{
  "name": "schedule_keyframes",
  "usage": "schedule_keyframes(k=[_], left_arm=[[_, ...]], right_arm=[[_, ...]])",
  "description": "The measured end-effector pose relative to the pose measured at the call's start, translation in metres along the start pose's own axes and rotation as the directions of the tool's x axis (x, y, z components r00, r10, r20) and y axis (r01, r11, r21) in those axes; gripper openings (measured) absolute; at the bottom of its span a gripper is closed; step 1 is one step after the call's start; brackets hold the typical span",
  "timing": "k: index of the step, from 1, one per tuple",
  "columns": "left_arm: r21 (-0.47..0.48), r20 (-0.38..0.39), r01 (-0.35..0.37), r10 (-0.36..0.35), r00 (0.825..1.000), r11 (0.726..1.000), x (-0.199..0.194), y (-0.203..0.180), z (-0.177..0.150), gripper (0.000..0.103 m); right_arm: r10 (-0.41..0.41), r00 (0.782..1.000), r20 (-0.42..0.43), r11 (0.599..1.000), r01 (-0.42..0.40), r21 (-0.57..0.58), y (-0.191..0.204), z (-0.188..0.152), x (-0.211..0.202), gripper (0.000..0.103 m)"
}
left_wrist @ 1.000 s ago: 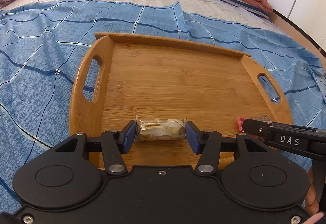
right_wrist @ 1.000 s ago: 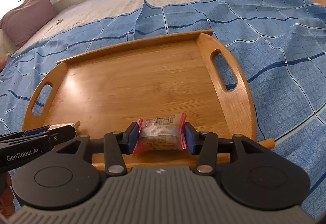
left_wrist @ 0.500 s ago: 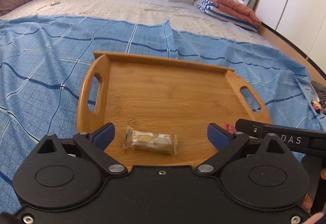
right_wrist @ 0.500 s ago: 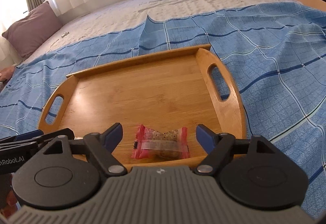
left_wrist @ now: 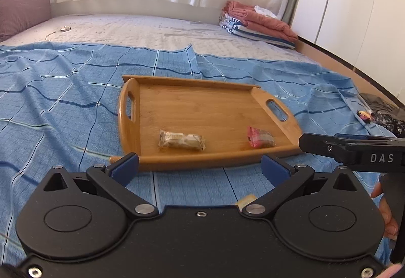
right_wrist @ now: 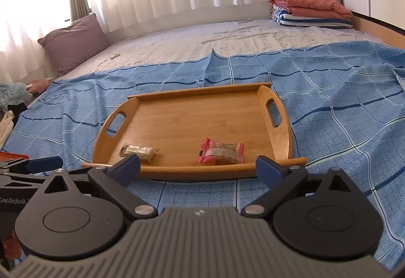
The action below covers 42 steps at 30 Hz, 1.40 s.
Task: Organize snacks
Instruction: 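Move both tools back to the snack pile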
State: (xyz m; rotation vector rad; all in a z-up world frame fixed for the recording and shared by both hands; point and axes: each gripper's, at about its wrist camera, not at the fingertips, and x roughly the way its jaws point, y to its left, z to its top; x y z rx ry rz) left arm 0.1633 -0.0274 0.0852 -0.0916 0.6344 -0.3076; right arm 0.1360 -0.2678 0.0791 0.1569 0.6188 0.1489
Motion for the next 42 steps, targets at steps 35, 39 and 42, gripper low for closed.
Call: schedule_keyframes(k=[35, 39, 42], left_arm=[[0.050, 0.017, -0.132, 0.131, 0.991, 0.990, -0.069, 0.015, -0.129, 0.103], [0.064, 0.010, -0.141, 0.140, 0.990, 0.988, -0.064, 0.012, -0.133, 0.103], [0.064, 0.004, -0.140, 0.140, 0.990, 0.988, -0.061, 0.011, -0.134, 0.103]], right_arm=[[-0.252, 0.967, 0.048, 0.961, 0.256, -0.104, 0.003, -0.150, -0.074, 0.103], [-0.265, 0.964, 0.035, 0.957, 0.267, -0.114, 0.000, -0.157, -0.073, 0.103], [-0.273, 0.962, 0.033, 0.953, 0.275, -0.125, 0.000, -0.160, -0.071, 0.103]])
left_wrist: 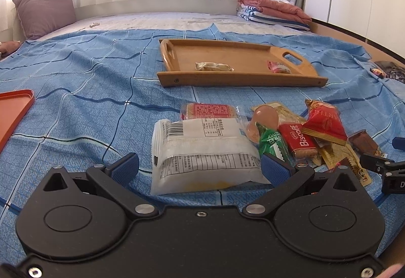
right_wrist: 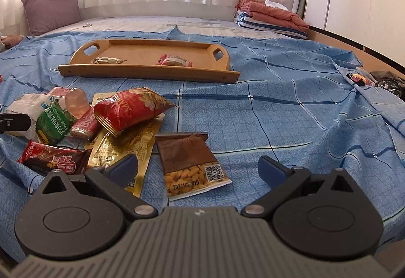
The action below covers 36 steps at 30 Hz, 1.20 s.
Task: Organize snacks
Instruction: 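Move both tools back to the snack pile, then grasp the white bread bag with the left tool while the right tool grasps the brown nut packet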
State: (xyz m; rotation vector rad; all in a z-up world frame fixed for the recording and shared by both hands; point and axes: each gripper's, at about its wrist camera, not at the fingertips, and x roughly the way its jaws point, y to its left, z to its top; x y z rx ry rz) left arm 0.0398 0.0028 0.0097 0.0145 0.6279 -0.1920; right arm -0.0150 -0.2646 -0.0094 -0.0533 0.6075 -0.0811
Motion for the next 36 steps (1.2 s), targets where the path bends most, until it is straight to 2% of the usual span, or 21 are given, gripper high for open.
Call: schedule_keyframes(k=[9, 17, 20, 33, 36], left_arm=[[-0.039, -0.019, -0.024, 0.023, 1.000, 0.999, 0.010, -0.005, -0.006, 0.103], [-0.005, -0.019, -0.035, 0.035, 0.999, 0.999, 0.016, -0.013, -0.008, 0.103], [0.018, -0.016, -0.049, 0.049, 0.999, 0.999, 0.019, -0.017, -0.008, 0.103], [-0.011, -0.010, -0.052, 0.052, 0.999, 0.999, 0.024, -0.015, -0.005, 0.103], [-0.018, -0.003, -0.045, 0.045, 0.999, 0.999, 0.023, -0.014, -0.005, 0.097]], right_arm=[[0.005, 1.000, 0.003, 1.000, -0.005, 0.017, 0.001, 0.001, 0.009, 0.103], [0.026, 0.999, -0.018, 0.996, -0.025, 0.089, -0.007, -0.002, 0.015, 0.103], [0.023, 1.000, -0.015, 0.997, -0.022, 0.080, -0.006, -0.002, 0.016, 0.103], [0.048, 0.998, -0.039, 0.997, -0.046, 0.064, -0.006, 0.005, 0.023, 0.103], [0.061, 0.997, -0.036, 0.996, -0.059, 0.067, -0.007, 0.005, 0.024, 0.101]])
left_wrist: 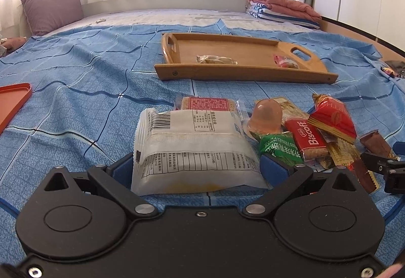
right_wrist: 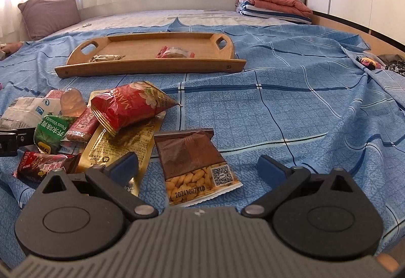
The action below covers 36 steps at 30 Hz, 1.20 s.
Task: Organize snacks
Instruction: 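Grasp the white bread bag with the left tool while the right tool grasps the brown nut packet, then lower the bread bag and nut packet onto the wooden tray and open both tools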
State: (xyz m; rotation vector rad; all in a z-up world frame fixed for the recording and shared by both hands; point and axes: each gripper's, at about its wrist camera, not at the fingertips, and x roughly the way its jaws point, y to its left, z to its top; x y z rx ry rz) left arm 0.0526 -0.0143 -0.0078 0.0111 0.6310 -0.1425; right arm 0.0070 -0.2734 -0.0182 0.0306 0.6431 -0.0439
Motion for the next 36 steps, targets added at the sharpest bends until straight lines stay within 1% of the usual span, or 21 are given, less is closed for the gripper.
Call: schedule_keyframes(k=[2, 3, 4, 5, 6, 7, 8, 12, 17, 22, 26, 29, 31, 34, 36], left_arm=[[0.005, 0.000, -0.001, 0.001, 1.000, 1.000, -0.001, 0.000, 0.000, 0.094], [0.012, -0.003, -0.004, 0.004, 1.000, 1.000, -0.002, -0.001, 0.000, 0.084], [0.023, 0.001, -0.020, 0.020, 1.000, 1.000, -0.003, -0.002, 0.001, 0.071], [0.035, 0.003, -0.015, 0.015, 1.000, 0.999, -0.005, -0.003, 0.002, 0.071], [0.043, -0.001, 0.001, -0.001, 1.000, 0.999, -0.006, -0.003, 0.002, 0.071], [0.044, -0.004, 0.013, -0.012, 1.000, 0.999, -0.007, -0.003, 0.003, 0.070], [0.044, -0.002, 0.018, -0.018, 1.000, 0.999, -0.008, -0.004, 0.004, 0.070], [0.063, 0.018, 0.006, -0.007, 1.000, 0.998, -0.014, -0.006, 0.006, 0.070], [0.046, 0.035, 0.010, -0.012, 0.999, 0.999, -0.021, -0.001, 0.018, 0.070], [0.028, 0.053, 0.007, -0.009, 0.999, 1.000, -0.022, 0.006, 0.036, 0.070], [0.025, 0.065, 0.016, -0.018, 0.998, 1.000, -0.020, 0.010, 0.056, 0.070], [0.012, 0.059, 0.040, -0.041, 0.997, 0.999, -0.013, 0.014, 0.076, 0.070], [0.010, 0.060, 0.052, -0.053, 0.997, 0.999, -0.009, 0.014, 0.090, 0.070], [0.031, 0.071, 0.055, -0.058, 0.996, 0.998, -0.001, 0.012, 0.113, 0.070], [0.009, 0.051, 0.086, -0.086, 0.995, 0.996, 0.008, 0.014, 0.131, 0.070]], right_arm=[[0.010, 1.000, 0.004, 1.000, -0.010, 0.003, 0.000, 0.000, -0.001, 0.096], [0.020, 1.000, 0.006, 1.000, -0.020, 0.004, 0.001, -0.001, -0.002, 0.094], [0.037, 0.999, 0.004, 0.999, -0.037, 0.006, 0.003, 0.000, -0.003, 0.084], [0.052, 0.999, 0.002, 0.999, -0.052, 0.004, 0.005, 0.001, -0.005, 0.074], [0.051, 0.999, 0.003, 0.999, -0.051, -0.010, 0.009, 0.002, -0.008, 0.068], [0.046, 0.999, 0.001, 0.998, -0.046, -0.031, 0.013, 0.004, -0.009, 0.053], [0.051, 0.999, -0.001, 0.998, -0.051, -0.040, 0.015, 0.005, -0.010, 0.050], [0.068, 0.998, -0.003, 0.998, -0.068, -0.013, 0.018, 0.009, -0.012, 0.049], [0.069, 0.998, -0.004, 0.998, -0.069, 0.000, 0.018, 0.012, -0.014, 0.048], [0.063, 0.998, 0.022, 0.998, -0.064, 0.016, 0.015, 0.025, -0.019, 0.048], [0.063, 0.997, 0.050, 0.997, -0.065, 0.035, 0.009, 0.044, -0.020, 0.048], [0.064, 0.995, 0.073, 0.996, -0.068, 0.050, 0.003, 0.062, -0.018, 0.048], [0.074, 0.994, 0.076, 0.994, -0.079, 0.070, 0.000, 0.077, -0.013, 0.048], [0.093, 0.993, 0.075, 0.991, -0.100, 0.088, -0.005, 0.098, -0.002, 0.048], [0.096, 0.993, 0.067, 0.991, -0.101, 0.083, -0.008, 0.115, 0.008, 0.048]])
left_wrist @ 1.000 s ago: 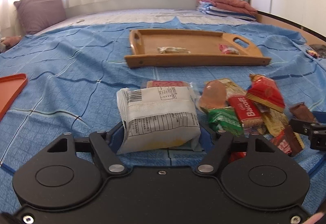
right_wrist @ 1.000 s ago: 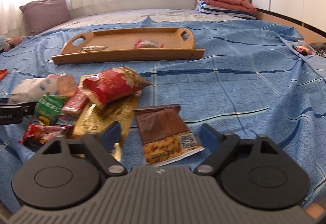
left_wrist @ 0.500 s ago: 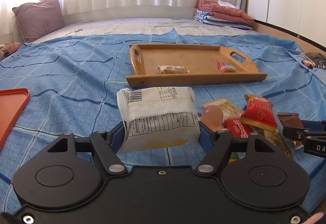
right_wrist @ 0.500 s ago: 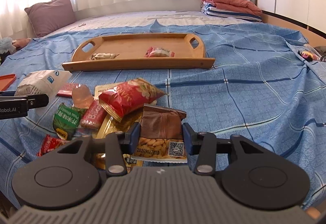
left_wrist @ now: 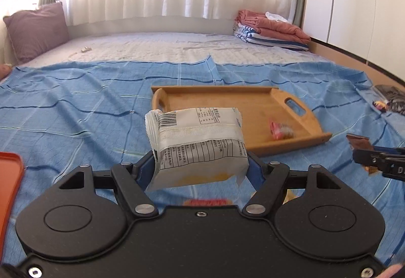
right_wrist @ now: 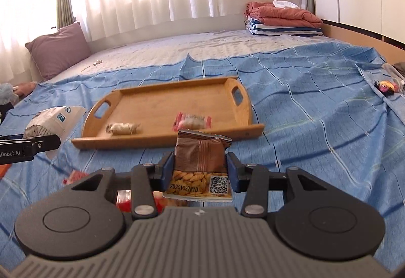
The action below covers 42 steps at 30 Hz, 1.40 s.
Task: Organize snacks
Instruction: 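Lower the bread bag and nut packet onto the wooden tray and open both tools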
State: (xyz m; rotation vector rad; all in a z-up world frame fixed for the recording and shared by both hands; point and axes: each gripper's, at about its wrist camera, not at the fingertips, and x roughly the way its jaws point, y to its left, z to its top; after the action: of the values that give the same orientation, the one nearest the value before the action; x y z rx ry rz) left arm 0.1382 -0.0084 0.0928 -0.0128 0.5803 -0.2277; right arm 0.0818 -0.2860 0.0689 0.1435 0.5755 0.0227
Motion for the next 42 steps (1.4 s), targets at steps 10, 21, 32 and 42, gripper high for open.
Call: schedule_keyframes(k=[10, 21, 32, 42], left_arm=[[-0.028, -0.088, 0.037, -0.039, 0.995, 0.999, 0.073, 0.004, 0.067, 0.071], [-0.079, -0.209, -0.044, 0.026, 0.978, 0.996, 0.170, 0.017, 0.081, 0.071], [-0.054, -0.242, -0.086, 0.070, 0.968, 0.995, 0.216, 0.017, 0.075, 0.071], [-0.032, -0.239, -0.097, 0.086, 0.967, 0.995, 0.225, 0.012, 0.065, 0.071]], right_arm=[[0.042, 0.997, -0.062, 0.998, -0.039, 0.053, -0.014, 0.070, 0.073, 0.048], [0.017, 0.989, -0.150, 1.000, -0.020, -0.014, -0.027, 0.070, 0.152, 0.048], [0.006, 0.984, -0.179, 0.994, -0.024, -0.102, -0.024, 0.054, 0.179, 0.049], [0.010, 0.985, -0.172, 0.995, -0.027, -0.093, -0.030, 0.051, 0.182, 0.049]])
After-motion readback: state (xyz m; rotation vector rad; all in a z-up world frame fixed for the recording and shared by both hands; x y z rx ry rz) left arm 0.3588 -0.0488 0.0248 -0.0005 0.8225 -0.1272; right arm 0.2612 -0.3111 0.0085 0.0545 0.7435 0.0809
